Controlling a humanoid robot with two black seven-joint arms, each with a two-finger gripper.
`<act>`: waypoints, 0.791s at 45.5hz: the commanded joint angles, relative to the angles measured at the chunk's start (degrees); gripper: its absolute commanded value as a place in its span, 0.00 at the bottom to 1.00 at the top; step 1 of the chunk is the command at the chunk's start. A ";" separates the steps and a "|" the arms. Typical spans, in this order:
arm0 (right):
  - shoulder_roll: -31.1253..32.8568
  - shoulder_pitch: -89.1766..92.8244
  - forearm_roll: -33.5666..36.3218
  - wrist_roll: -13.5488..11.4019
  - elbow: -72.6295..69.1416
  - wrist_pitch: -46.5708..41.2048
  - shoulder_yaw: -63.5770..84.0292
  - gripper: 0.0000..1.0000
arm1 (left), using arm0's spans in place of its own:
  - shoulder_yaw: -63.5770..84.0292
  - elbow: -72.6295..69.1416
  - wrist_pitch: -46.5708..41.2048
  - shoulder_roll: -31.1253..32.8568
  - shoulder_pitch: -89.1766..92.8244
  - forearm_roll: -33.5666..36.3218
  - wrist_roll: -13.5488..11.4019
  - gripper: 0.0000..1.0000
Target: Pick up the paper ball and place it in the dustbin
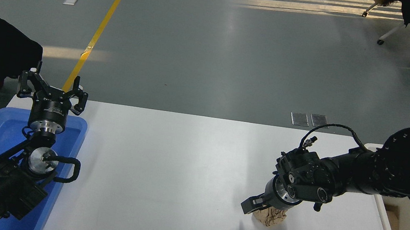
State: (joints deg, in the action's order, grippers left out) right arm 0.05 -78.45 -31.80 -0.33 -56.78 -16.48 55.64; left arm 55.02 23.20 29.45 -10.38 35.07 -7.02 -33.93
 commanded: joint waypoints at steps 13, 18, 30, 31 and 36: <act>-0.05 2.86 -2.04 0.15 2.46 1.01 0.87 0.39 | 0.00 0.00 0.00 -0.08 0.00 -0.01 0.00 0.99; -0.05 3.39 -2.22 0.33 2.90 1.01 1.22 0.34 | 0.00 0.00 0.00 0.01 0.00 -0.01 0.00 0.99; -0.05 3.39 -2.22 0.59 2.90 0.40 1.75 0.00 | 0.00 0.00 0.00 -0.08 0.00 0.08 0.00 0.99; -0.05 3.39 -2.22 0.59 2.90 0.40 1.75 0.00 | 0.00 0.00 0.00 -0.08 0.00 -0.01 0.00 0.99; -0.05 3.04 -2.22 0.59 2.73 -0.04 1.75 0.00 | 0.00 0.00 0.00 0.01 0.00 0.08 0.00 0.99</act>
State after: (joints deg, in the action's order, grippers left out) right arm 0.00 -75.22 -33.90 0.17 -54.06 -15.90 57.12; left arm 55.02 23.20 29.44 -10.44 35.06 -7.03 -33.93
